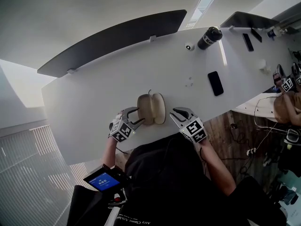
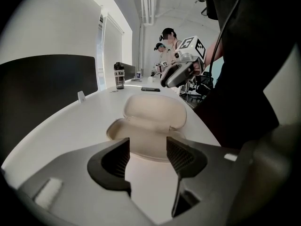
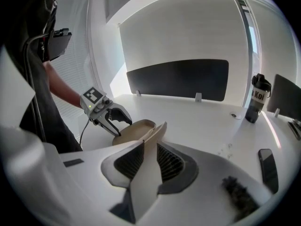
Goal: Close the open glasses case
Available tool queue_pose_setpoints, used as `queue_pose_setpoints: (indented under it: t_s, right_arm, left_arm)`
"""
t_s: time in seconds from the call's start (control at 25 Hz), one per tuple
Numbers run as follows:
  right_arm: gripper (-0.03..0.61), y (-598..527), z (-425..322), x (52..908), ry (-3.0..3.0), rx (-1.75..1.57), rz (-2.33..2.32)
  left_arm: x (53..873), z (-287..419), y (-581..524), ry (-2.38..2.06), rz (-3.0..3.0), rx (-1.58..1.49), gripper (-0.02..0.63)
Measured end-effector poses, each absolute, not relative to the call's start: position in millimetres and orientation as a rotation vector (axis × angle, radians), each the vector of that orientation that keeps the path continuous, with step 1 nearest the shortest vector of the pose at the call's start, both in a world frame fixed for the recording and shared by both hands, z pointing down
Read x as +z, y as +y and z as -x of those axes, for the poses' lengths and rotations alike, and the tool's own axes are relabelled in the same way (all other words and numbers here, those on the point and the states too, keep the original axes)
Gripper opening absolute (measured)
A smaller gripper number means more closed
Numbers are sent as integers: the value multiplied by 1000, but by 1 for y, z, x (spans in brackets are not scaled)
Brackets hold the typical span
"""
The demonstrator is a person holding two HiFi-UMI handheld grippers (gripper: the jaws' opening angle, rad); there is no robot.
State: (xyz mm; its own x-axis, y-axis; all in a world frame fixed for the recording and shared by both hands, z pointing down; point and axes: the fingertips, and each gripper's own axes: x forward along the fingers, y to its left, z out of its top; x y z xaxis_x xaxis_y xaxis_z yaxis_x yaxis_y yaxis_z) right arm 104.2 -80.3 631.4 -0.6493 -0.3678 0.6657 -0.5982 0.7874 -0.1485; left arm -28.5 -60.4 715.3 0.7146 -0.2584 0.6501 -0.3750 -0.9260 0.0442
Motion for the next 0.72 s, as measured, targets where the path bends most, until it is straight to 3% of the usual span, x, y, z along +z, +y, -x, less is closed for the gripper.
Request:
queue_pose_setpoints:
  t_s: [0.72]
  right_arm:
    - [91,-91,-96,677,-2270,147,-386]
  left_arm:
    - [719,28,-62,-520,-2738,973,252]
